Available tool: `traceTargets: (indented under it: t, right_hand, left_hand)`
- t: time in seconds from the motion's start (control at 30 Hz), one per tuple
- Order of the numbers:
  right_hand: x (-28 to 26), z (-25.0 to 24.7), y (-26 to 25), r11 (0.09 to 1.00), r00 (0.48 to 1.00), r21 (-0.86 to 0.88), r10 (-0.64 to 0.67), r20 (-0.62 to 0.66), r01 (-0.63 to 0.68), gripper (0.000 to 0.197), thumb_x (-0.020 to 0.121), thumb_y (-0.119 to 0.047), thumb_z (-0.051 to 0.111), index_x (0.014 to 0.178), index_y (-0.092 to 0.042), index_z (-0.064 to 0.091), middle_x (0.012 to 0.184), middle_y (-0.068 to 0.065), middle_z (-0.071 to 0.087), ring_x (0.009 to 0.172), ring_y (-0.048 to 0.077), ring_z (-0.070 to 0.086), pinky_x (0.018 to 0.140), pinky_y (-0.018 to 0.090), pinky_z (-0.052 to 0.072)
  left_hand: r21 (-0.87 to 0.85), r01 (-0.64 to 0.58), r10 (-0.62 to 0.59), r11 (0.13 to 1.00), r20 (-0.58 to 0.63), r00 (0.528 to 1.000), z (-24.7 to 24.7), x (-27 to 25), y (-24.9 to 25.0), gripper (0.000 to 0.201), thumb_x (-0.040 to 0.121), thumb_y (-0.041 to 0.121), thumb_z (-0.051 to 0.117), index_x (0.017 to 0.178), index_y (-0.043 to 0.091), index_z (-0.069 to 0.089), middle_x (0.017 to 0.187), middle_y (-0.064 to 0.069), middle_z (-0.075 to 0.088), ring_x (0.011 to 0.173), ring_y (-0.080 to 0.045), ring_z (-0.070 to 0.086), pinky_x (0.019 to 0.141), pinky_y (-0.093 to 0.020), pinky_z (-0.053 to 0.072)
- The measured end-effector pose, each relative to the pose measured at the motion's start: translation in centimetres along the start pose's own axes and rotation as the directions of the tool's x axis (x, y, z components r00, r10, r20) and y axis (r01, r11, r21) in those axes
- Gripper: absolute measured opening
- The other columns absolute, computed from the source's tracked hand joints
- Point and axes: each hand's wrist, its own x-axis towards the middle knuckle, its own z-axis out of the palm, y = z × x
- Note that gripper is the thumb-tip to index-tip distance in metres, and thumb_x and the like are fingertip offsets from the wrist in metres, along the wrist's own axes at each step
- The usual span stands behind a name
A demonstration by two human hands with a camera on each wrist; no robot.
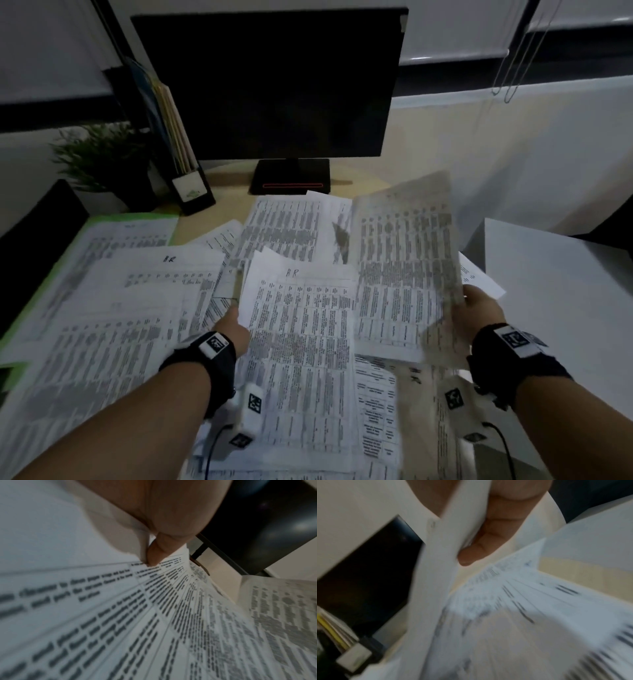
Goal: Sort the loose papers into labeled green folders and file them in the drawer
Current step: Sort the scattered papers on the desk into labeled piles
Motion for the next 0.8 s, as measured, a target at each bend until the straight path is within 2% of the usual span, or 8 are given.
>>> traceTargets:
  t: [0.13, 0.27, 0.37, 0.5, 0.57, 0.63, 0.73, 0.8]
  right_hand:
    - [-0.4, -1.6, -3.3, 0.991, 0.974, 0.058, -0.104, -0.202, 0.118, 0.027, 0.094, -0.014, 0.048, 0.119, -0.012, 0.059, 0.110, 0.016, 0.065, 0.095, 0.035, 0.059, 0.086, 0.038, 0.046]
    - [-1.2, -1.9, -7.1, 0.966, 0.893, 0.021, -0.231, -0.387, 0.260, 0.031, 0.089, -0.002, 0.047, 0.118, -0.006, 0.058, 0.113, 0.025, 0.063, 0.105, 0.042, 0.056, 0.091, 0.042, 0.042]
    - [-1.8, -0.5, -9.3, 0.943, 0.891, 0.112, -0.252, -0.377, 0.314, 0.028, 0.089, -0.006, 0.048, 0.115, -0.010, 0.060, 0.108, 0.021, 0.066, 0.099, 0.038, 0.061, 0.089, 0.042, 0.046]
    - [-3.5, 4.0, -10.1, 0.944, 0.950, 0.170, -0.252, -0.183, 0.283, 0.024, 0.090, -0.009, 0.051, 0.111, -0.014, 0.061, 0.091, 0.013, 0.068, 0.076, 0.027, 0.062, 0.069, 0.030, 0.049]
    - [-5.2, 6.3, -9.7, 0.950, 0.978, 0.235, -0.210, -0.007, 0.205, 0.021, 0.091, -0.003, 0.048, 0.105, -0.014, 0.059, 0.079, 0.010, 0.066, 0.061, 0.025, 0.060, 0.050, 0.023, 0.049]
    - [-6.6, 8.7, -8.8, 0.962, 0.976, 0.228, -0.182, 0.122, 0.151, 0.019, 0.094, -0.004, 0.046, 0.103, -0.016, 0.057, 0.077, 0.007, 0.065, 0.057, 0.020, 0.058, 0.050, 0.022, 0.046]
    - [-7.4, 11.7, -7.1, 0.982, 0.960, 0.078, -0.182, 0.212, 0.169, 0.022, 0.092, -0.006, 0.048, 0.106, -0.017, 0.060, 0.085, 0.005, 0.068, 0.072, 0.022, 0.064, 0.068, 0.026, 0.048]
    - [-7.8, 12.7, -6.5, 0.986, 0.949, 0.067, -0.165, 0.270, 0.153, 0.021, 0.091, -0.006, 0.050, 0.101, -0.019, 0.062, 0.087, 0.007, 0.070, 0.077, 0.025, 0.067, 0.074, 0.036, 0.055]
  left_hand:
    - [-0.065, -0.035, 0.037, 0.997, 0.030, 0.999, -0.1, -0.6, -0.3, 0.068, 0.080, 0.017, 0.051, 0.144, 0.027, 0.029, 0.129, -0.011, 0.055, 0.103, -0.027, 0.058, 0.089, -0.039, 0.052]
    - [-0.220, -0.079, 0.074, 0.972, -0.031, 0.997, -2.1, -3.7, 0.3, 0.087, 0.085, -0.007, 0.051, 0.148, 0.038, 0.013, 0.135, -0.012, 0.050, 0.076, -0.022, 0.062, 0.063, -0.033, 0.057]
    - [-0.290, -0.052, 0.073, 0.956, 0.060, 0.996, -3.2, -5.1, 0.4, 0.081, 0.089, -0.013, 0.042, 0.148, 0.038, 0.019, 0.144, -0.018, 0.037, 0.051, -0.017, 0.048, 0.039, -0.021, 0.038]
    - [-0.474, 0.017, 0.054, 0.881, 0.136, 0.989, -3.7, -5.3, 0.3, 0.038, 0.094, -0.009, 0.039, 0.118, 0.011, 0.061, 0.119, -0.010, 0.056, 0.099, -0.031, 0.060, 0.070, -0.022, 0.047]
    - [-0.664, 0.107, 0.048, 0.740, 0.211, 0.976, -4.0, -5.8, 0.3, 0.020, 0.098, 0.000, 0.043, 0.096, 0.003, 0.062, 0.104, -0.014, 0.061, 0.088, -0.027, 0.063, 0.071, -0.026, 0.047]
    - [-0.734, 0.161, 0.065, 0.659, 0.269, 0.961, -4.2, -6.0, 0.1, 0.036, 0.101, 0.034, 0.042, 0.104, 0.005, 0.063, 0.104, -0.012, 0.062, 0.090, -0.024, 0.064, 0.078, -0.028, 0.050]
    - [-0.647, 0.224, 0.026, 0.729, 0.353, 0.935, -4.5, -6.6, -0.2, 0.085, 0.075, 0.084, 0.038, 0.122, 0.018, 0.062, 0.128, -0.009, 0.061, 0.117, -0.030, 0.058, 0.104, -0.048, 0.042]
    - [-0.534, 0.170, 0.018, 0.828, 0.328, 0.945, -4.5, -6.8, 0.1, 0.096, 0.070, 0.086, 0.044, 0.139, 0.019, 0.049, 0.144, -0.011, 0.047, 0.130, -0.031, 0.046, 0.111, -0.048, 0.033]
